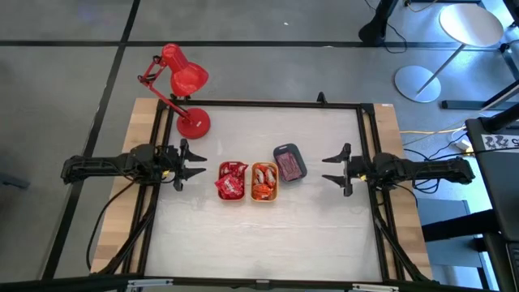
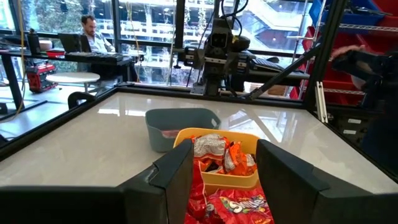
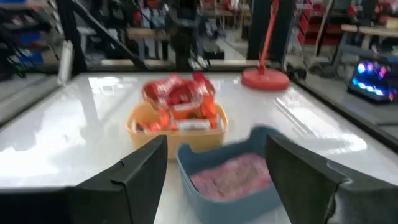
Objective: Sort candy
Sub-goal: Return to Home Position
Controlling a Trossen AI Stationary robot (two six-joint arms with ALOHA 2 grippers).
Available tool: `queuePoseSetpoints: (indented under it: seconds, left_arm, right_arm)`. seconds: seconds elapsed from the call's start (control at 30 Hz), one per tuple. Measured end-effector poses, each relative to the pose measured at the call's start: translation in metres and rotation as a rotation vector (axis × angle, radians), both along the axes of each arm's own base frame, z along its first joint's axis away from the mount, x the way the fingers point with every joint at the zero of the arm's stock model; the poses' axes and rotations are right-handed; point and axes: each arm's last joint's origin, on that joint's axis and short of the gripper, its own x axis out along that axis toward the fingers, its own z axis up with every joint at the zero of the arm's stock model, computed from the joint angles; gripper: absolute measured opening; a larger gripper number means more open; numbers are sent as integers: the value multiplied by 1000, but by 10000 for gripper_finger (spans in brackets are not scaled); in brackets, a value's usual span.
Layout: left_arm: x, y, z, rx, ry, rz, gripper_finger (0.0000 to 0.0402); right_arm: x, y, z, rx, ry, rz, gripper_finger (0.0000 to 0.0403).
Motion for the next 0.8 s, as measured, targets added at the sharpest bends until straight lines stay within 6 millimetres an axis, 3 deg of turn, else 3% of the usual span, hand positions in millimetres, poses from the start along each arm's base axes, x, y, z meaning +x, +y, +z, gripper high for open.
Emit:
queuePoseSetpoints:
  seconds: [0.33,0.8]
  left_arm:
    - [0,0,0,0,0,0,166]
    - [0,0,0,0,1,0,166]
  right_arm:
    - [-9,1,12,9,-137,22,264]
    - [-9,1,11,9,-136,22,264]
